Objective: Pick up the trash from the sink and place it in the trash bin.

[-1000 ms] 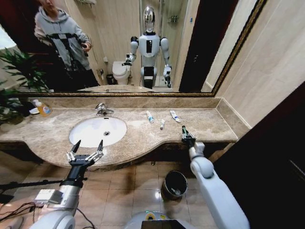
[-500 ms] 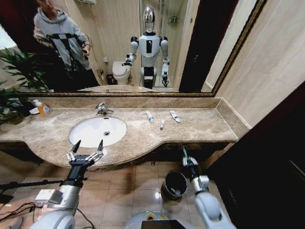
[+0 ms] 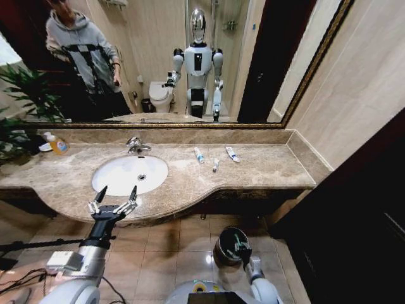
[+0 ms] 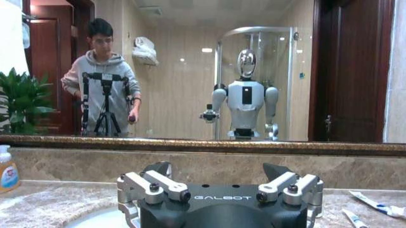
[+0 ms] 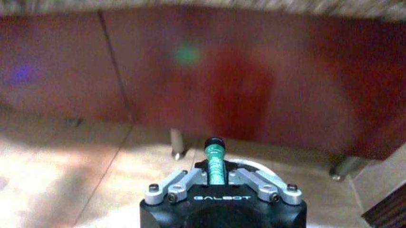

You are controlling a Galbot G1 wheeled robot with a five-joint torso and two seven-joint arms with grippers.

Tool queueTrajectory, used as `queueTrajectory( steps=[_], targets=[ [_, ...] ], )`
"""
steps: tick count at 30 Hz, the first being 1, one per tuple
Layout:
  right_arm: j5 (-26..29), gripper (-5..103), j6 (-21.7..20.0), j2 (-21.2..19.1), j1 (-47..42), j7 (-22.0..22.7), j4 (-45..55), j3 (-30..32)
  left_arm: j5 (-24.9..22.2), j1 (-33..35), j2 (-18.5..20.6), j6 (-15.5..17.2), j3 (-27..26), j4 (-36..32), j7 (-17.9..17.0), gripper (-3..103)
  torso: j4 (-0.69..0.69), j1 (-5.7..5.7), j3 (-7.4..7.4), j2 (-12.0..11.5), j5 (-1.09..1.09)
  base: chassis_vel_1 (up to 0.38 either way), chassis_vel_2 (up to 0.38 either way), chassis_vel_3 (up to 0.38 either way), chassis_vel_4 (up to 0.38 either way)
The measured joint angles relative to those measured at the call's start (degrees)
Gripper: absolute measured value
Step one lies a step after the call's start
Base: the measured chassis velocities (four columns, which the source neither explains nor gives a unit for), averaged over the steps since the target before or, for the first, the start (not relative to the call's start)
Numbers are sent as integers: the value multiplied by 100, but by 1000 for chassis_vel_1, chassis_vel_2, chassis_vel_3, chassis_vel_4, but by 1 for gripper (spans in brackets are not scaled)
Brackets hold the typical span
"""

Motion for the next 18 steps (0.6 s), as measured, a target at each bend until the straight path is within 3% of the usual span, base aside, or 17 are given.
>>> queueTrajectory(
  steps=[5, 18],
  targets=[
    [-394, 12, 25, 176, 455, -49, -881, 63, 0, 0, 0, 0, 0, 0, 0, 100, 0, 0, 0, 0, 1, 0, 0, 0, 0],
    [-514, 12, 114, 98, 1672, -116, -2546, 112, 0, 0, 0, 0, 0, 0, 0, 100, 1, 0, 0, 0, 0, 0, 0, 0, 0]
  ],
)
